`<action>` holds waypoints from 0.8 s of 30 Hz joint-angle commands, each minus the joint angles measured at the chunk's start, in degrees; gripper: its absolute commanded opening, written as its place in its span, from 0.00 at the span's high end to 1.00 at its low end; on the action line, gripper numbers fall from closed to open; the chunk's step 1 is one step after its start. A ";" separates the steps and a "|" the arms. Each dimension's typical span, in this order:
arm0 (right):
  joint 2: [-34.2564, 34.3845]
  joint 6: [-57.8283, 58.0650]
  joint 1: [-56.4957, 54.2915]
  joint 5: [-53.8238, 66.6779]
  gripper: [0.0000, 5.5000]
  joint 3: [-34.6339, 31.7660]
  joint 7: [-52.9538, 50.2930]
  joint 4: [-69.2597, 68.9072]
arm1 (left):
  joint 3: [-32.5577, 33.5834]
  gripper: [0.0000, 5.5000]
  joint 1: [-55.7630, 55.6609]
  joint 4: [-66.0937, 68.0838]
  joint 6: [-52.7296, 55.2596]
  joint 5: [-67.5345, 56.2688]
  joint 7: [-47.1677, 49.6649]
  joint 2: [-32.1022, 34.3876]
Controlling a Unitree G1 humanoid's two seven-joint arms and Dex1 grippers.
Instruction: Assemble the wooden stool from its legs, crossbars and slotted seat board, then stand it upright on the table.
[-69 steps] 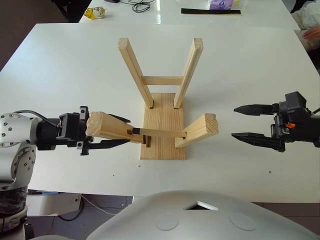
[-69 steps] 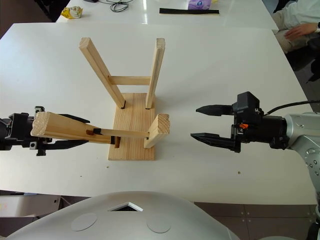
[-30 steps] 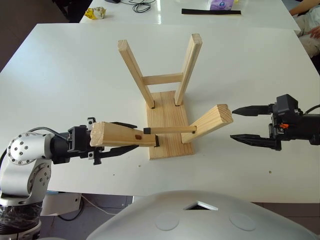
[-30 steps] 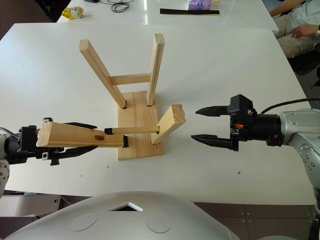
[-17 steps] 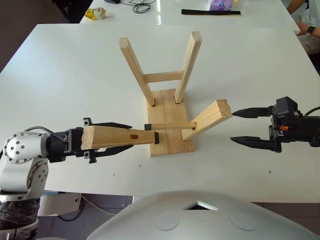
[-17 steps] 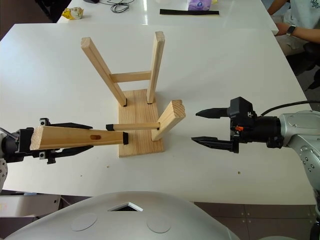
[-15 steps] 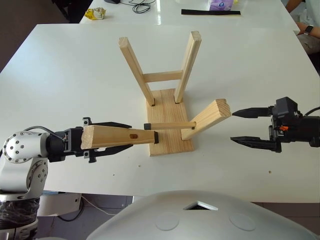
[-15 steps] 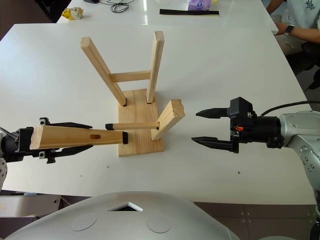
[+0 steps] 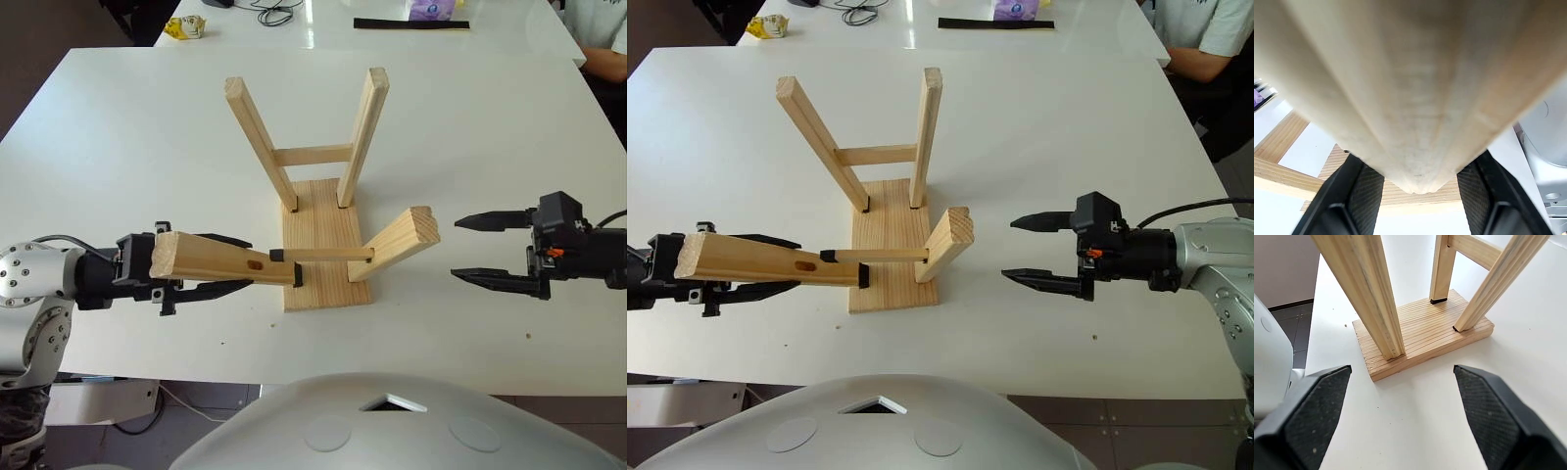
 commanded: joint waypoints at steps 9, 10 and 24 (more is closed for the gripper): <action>-0.73 -1.41 -1.55 -0.80 0.30 0.99 0.36 -0.04 | -2.40 0.63 0.13 0.66 6.98 2.68 -1.41 4.67; -0.75 -1.41 -1.65 -0.77 0.30 0.92 0.38 0.04 | -2.40 0.63 -0.11 0.82 6.63 2.75 -2.04 5.00; -0.26 -3.15 -0.91 -2.12 0.30 0.80 -0.07 0.34 | -2.12 0.63 -2.87 2.95 3.76 3.01 -5.55 6.37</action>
